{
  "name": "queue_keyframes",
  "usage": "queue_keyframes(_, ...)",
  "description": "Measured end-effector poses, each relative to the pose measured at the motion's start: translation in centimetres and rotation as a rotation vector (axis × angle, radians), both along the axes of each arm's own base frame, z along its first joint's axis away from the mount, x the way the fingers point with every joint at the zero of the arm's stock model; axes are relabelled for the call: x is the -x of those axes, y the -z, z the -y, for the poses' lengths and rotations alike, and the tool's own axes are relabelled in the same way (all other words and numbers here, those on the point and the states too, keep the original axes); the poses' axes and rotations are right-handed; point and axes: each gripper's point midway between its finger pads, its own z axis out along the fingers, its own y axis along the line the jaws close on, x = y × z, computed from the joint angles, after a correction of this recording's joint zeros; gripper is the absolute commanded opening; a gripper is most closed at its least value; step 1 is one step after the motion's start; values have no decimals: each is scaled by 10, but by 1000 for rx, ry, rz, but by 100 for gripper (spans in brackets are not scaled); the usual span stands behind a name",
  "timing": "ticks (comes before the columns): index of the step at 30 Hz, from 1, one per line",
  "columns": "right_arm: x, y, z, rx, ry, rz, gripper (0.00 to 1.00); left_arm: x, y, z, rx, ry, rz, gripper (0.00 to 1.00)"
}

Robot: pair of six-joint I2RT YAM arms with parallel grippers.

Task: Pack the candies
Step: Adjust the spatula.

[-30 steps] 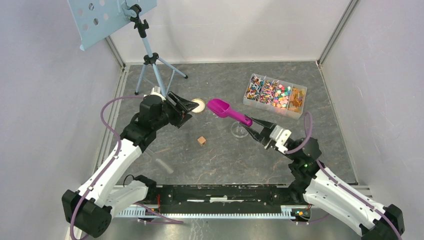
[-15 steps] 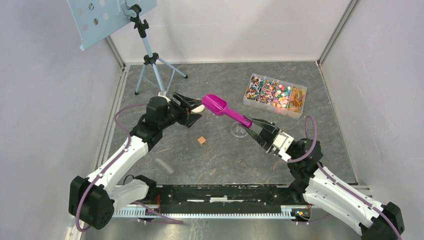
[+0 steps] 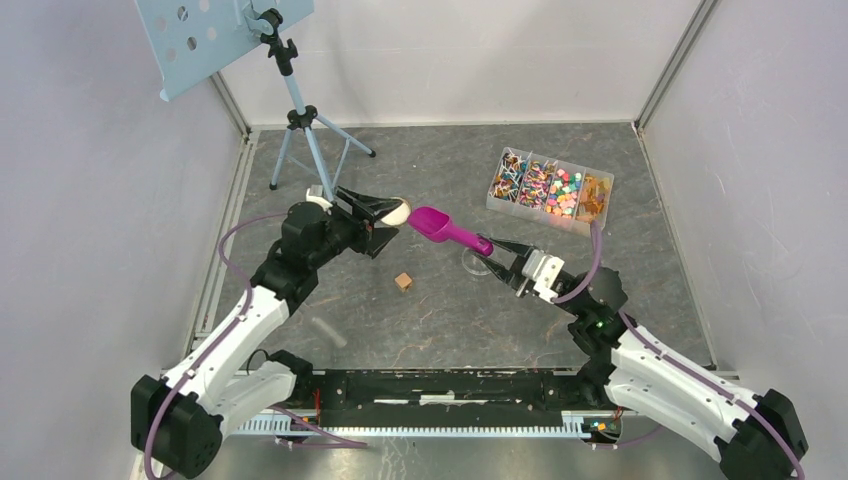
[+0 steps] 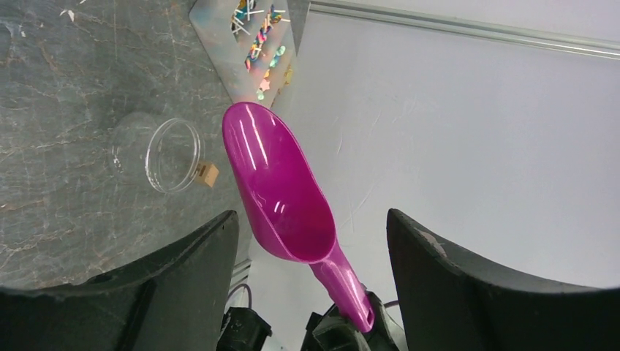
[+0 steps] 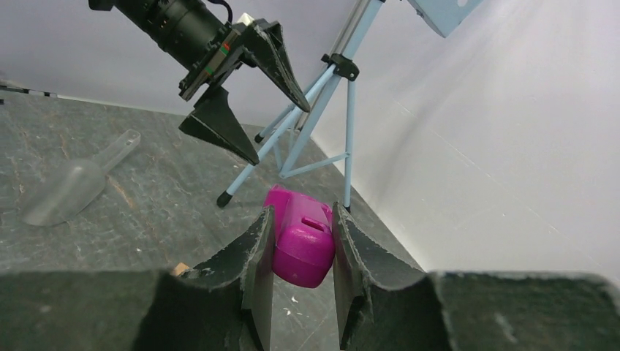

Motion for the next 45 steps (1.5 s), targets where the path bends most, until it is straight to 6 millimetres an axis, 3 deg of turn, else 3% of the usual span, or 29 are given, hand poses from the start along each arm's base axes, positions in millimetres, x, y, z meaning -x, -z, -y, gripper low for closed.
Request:
queue_keyframes(8, 4, -8, -6, -49, -39, -11, 6, -8, 23, 4, -16, 0, -75, 74)
queue_keyframes(16, 12, -10, -13, -79, -95, -18, 8, -10, 29, 5, -20, -2, -93, 65)
queue_keyframes(23, 14, -3, -16, -94, -116, -54, 12, -9, 38, 5, -23, -3, -110, 45)
queue_keyframes(25, 15, -2, -17, -100, -120, -58, 14, -8, 41, 4, -24, -4, -119, 35)
queue_keyframes(27, 15, -3, -18, -108, -122, -56, 22, -8, 42, 4, -22, -6, -122, 21)
queue_keyframes(30, 15, -7, -17, -125, -120, -53, 41, -6, 41, 3, -8, -14, -126, 3)
queue_keyframes(37, -1, 11, -31, -79, -101, -276, 77, -1, 36, -2, 11, -34, -118, 2)
queue_keyframes(42, -9, 21, -36, -41, -79, -417, 77, 1, 32, -3, 28, -39, -119, 2)
queue_keyframes(45, -14, 29, -41, 7, -59, -476, 74, 4, 41, -6, 5, -51, -159, 2)
